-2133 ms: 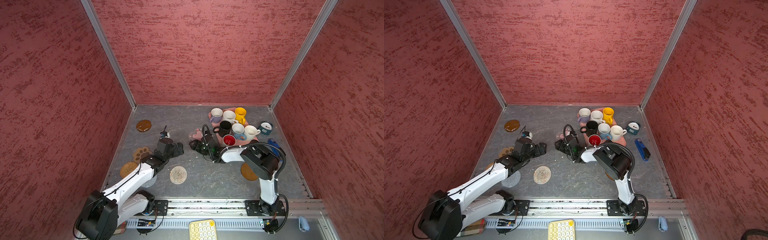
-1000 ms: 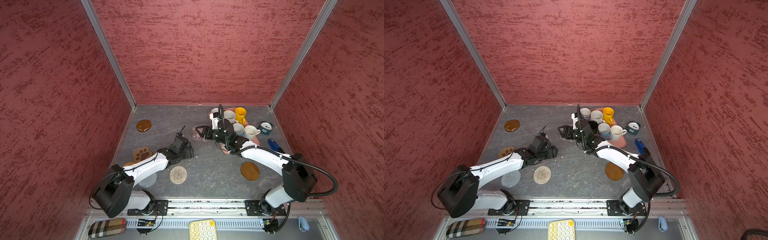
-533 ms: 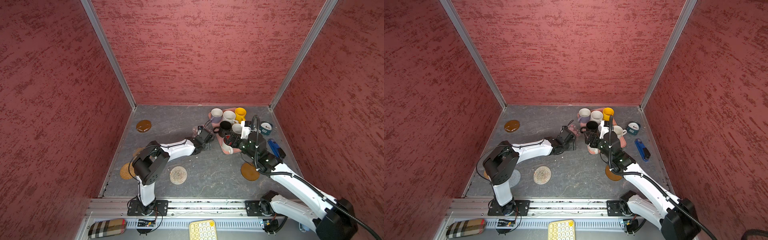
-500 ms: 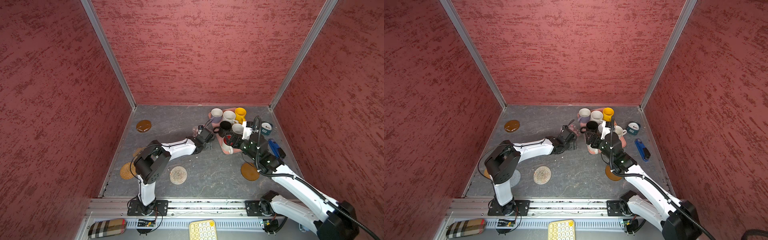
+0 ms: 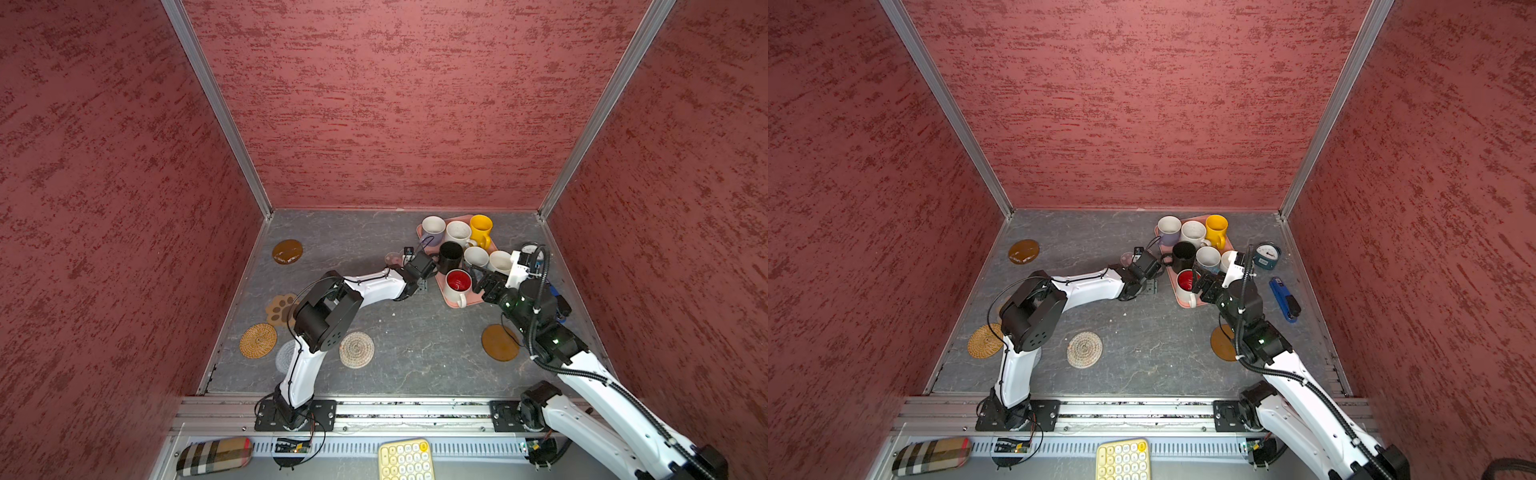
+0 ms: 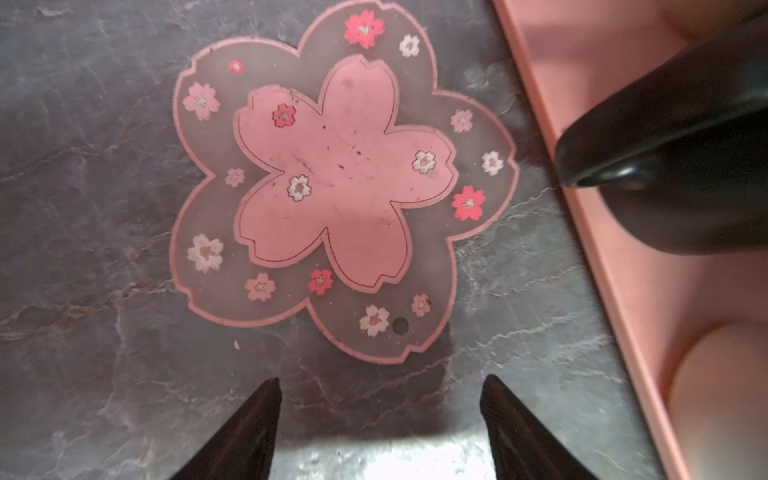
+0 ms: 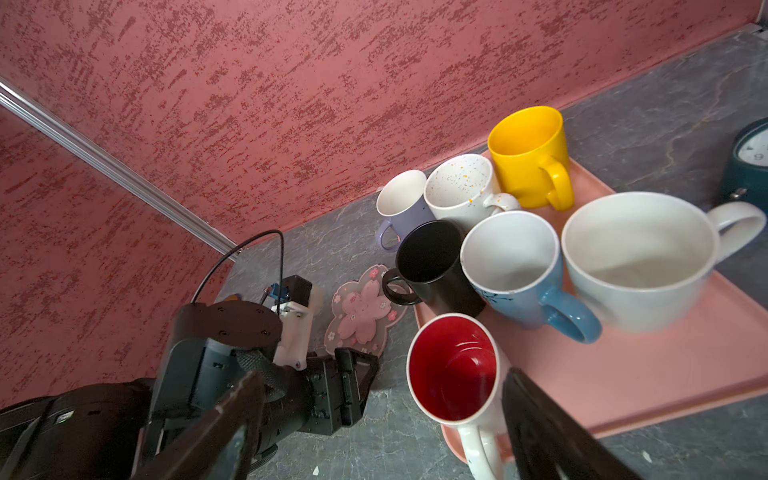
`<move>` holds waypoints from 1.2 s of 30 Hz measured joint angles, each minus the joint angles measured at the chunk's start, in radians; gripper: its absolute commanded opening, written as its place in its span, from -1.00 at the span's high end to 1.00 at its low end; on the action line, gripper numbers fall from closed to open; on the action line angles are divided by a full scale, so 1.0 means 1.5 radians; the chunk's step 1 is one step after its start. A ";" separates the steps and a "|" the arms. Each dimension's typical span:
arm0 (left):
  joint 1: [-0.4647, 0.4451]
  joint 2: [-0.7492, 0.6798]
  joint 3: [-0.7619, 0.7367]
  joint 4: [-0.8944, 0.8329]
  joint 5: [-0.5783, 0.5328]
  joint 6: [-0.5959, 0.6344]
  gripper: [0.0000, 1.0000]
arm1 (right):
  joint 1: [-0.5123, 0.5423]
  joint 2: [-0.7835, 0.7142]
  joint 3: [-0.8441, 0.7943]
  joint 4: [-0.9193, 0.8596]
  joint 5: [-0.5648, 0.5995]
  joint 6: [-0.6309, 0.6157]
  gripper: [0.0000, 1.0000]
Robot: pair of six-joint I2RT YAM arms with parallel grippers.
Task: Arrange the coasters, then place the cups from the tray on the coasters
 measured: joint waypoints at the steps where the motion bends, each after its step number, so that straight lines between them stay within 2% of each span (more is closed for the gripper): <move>1: 0.001 0.005 0.006 -0.006 -0.003 0.002 -0.53 | -0.001 -0.001 -0.002 0.000 0.000 0.000 -0.81; 18: 0.027 0.057 0.059 -0.017 -0.022 0.020 -0.52 | -0.008 -0.007 -0.013 0.006 -0.001 0.003 -0.85; 36: 0.100 0.080 0.092 -0.007 -0.024 0.032 -0.53 | -0.009 0.011 -0.024 0.026 -0.017 0.005 -0.83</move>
